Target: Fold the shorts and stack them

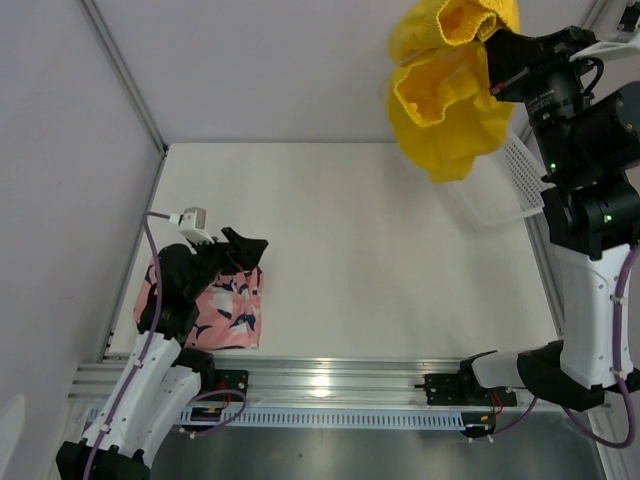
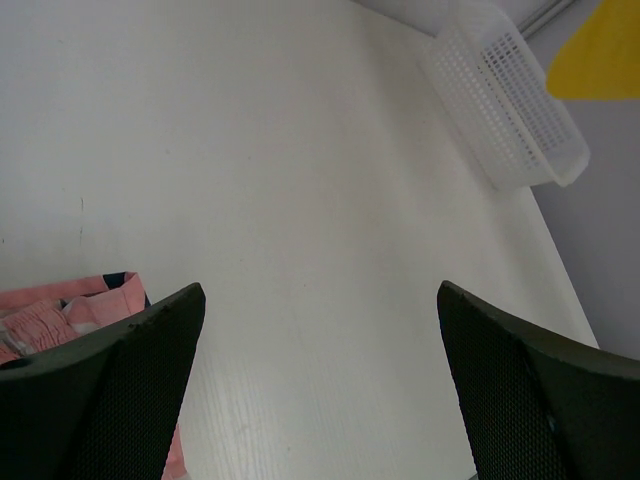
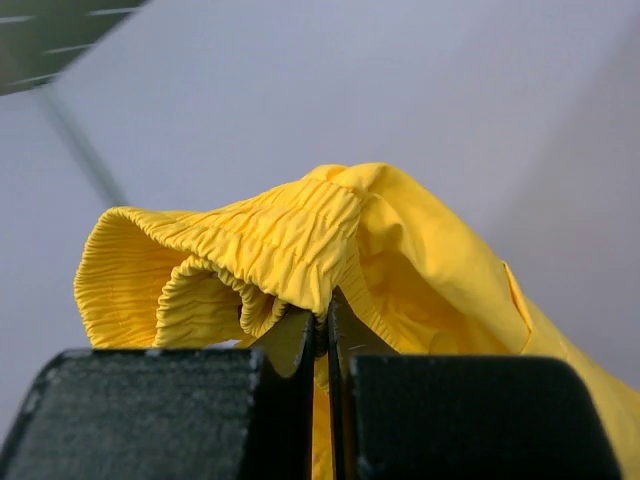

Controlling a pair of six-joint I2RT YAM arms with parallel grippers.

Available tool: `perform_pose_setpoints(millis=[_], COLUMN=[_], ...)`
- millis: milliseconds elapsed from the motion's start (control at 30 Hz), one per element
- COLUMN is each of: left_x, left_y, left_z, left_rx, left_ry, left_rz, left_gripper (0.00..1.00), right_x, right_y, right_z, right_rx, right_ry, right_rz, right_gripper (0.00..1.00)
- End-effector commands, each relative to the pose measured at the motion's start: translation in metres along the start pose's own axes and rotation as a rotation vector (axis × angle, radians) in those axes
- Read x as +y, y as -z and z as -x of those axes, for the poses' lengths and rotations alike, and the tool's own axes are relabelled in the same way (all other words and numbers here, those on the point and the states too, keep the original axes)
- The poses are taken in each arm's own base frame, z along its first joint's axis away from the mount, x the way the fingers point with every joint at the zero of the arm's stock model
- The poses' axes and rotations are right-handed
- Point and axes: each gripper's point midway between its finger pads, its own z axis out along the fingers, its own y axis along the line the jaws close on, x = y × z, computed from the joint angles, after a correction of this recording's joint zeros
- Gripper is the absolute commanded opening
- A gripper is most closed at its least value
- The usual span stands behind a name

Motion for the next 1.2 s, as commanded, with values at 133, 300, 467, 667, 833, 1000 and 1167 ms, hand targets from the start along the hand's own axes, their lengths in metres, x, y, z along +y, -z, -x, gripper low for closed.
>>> perform_pose_setpoints(millis=[133,300,467,667,833,1000,1167], left_x=[-0.024,-0.028,-0.032,-0.033,-0.024,-0.013,-0.001], left_y=[0.018,0.037,0.059,0.044,0.016,-0.004,-0.014], left_z=[0.049,0.071,0.091,0.079,0.056,0.034,0.026], left_rx=[-0.126,-0.184,-0.266,-0.211,-0.126,-0.059,-0.043], left_ry=[-0.037,-0.058,-0.110,-0.104,-0.066,-0.039,-0.033], left_rz=[-0.003,0.044,0.077,0.036,0.010,0.003,0.033], left_gripper=[0.99,0.99,0.99,0.99,0.99,0.99,0.99], right_x=[0.094,0.076,0.037,-0.071,-0.087,-0.091,-0.111], right_y=[0.057,0.074,0.114,0.124,0.140,0.160,0.183], right_z=[-0.049,-0.178,-0.332,-0.419,-0.431,-0.447,-0.460], right_rx=[0.318,0.684,1.041,1.122,1.124,1.157,1.181], right_ry=[-0.247,-0.362,-0.364,-0.193,-0.134,-0.105,0.024], right_rz=[0.471,0.450,0.385,0.005,-0.038,-0.012,-0.124], right_gripper=[0.00,0.00,0.01,0.85,0.84,0.81,0.79])
